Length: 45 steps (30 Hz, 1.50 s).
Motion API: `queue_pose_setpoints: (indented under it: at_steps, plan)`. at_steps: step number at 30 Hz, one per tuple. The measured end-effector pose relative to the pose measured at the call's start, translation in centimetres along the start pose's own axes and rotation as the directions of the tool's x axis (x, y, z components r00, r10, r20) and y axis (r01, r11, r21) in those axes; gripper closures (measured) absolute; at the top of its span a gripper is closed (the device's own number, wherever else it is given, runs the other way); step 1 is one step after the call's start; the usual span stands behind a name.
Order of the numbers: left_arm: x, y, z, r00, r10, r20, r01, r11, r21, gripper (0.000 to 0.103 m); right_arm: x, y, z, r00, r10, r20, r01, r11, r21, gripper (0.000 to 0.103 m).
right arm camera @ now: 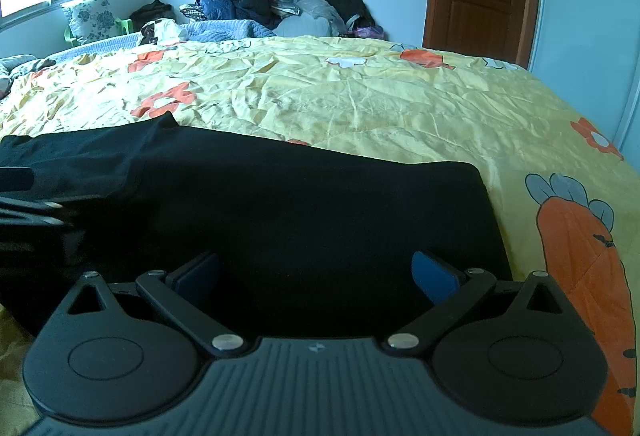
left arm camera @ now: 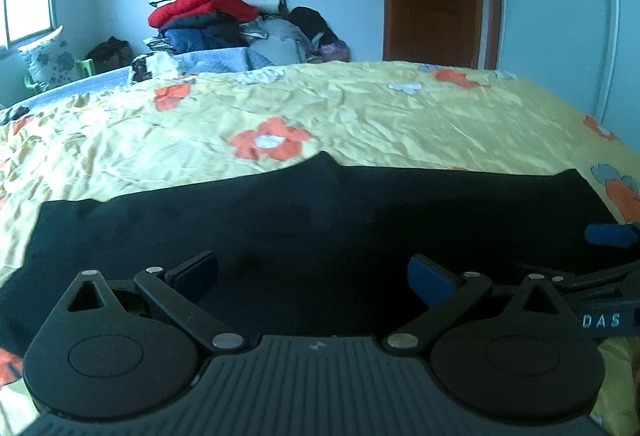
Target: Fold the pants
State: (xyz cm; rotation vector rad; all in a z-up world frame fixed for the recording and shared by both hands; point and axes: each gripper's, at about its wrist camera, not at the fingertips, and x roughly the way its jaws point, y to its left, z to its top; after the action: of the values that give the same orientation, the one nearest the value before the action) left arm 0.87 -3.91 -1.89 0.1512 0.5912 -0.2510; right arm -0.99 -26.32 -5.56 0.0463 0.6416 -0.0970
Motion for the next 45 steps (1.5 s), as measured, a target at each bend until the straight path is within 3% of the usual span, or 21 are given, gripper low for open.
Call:
queue_pose_setpoints:
  at_steps: [4,6,12,16,21,27,31,35,39,40,43,45]
  plan:
    - [-2.0,2.7,-0.3,1.000,0.029,-0.001,-0.029,0.999,-0.017,0.001,-0.6,0.2,0.4,1.000,-0.013,0.000,0.013,1.000,-0.020,0.000]
    - [-2.8,4.2,-0.7,0.999,0.040,-0.010,-0.040,0.999,-0.031,0.001,-2.0,0.8,0.9,0.998,-0.021,0.064,0.025,0.998,-0.055,0.000]
    - [-5.6,8.0,-2.0,0.997,0.079,-0.027,-0.081,0.992,-0.097,0.001,-4.6,5.0,3.4,0.990,0.053,0.133,-0.017,0.966,-0.257,0.000]
    - [-7.5,9.7,-3.4,0.986,0.166,-0.027,-0.168,0.983,-0.075,0.000,-5.5,10.0,3.4,0.981,0.134,0.142,-0.058,0.894,-0.444,0.000]
    - [-9.2,13.3,-4.4,0.965,0.258,-0.052,-0.262,0.959,-0.111,0.000,-5.6,17.1,2.1,0.965,0.233,0.123,-0.104,0.766,-0.635,0.000]
    - [-10.0,18.2,-4.7,0.920,0.376,-0.107,-0.391,0.893,-0.221,0.000,-5.8,23.2,0.9,0.942,0.330,0.061,-0.189,0.671,-0.717,0.000]
    - [-10.3,21.7,-4.6,0.926,0.345,-0.155,-0.378,0.849,-0.368,0.000,-5.6,26.0,0.2,0.936,0.346,0.061,-0.179,0.618,-0.766,0.000]
    - [-10.5,24.5,-4.4,0.953,0.246,-0.177,-0.303,0.802,-0.514,0.000,-5.4,28.7,-1.1,0.933,0.348,0.093,-0.126,0.557,-0.821,0.000]
    - [-10.5,25.8,-4.2,0.971,0.178,-0.162,-0.240,0.753,-0.612,0.000,-4.9,30.9,-2.0,0.924,0.376,0.063,-0.148,0.506,-0.850,0.001]
    - [-10.2,26.0,-4.1,0.972,0.167,-0.164,-0.233,0.748,-0.621,0.000,-4.7,31.5,-2.4,0.925,0.374,0.069,-0.133,0.487,-0.863,0.002]
    - [-9.8,26.1,-3.8,0.966,0.177,-0.190,-0.258,0.748,-0.611,0.000,-3.8,33.4,-3.7,0.932,0.347,0.108,-0.046,0.407,-0.912,0.018]
    - [-9.3,26.1,-3.6,0.962,0.186,-0.198,-0.268,0.763,-0.588,0.001,-3.3,34.1,-4.1,0.932,0.335,0.139,-0.003,0.391,-0.920,0.021]
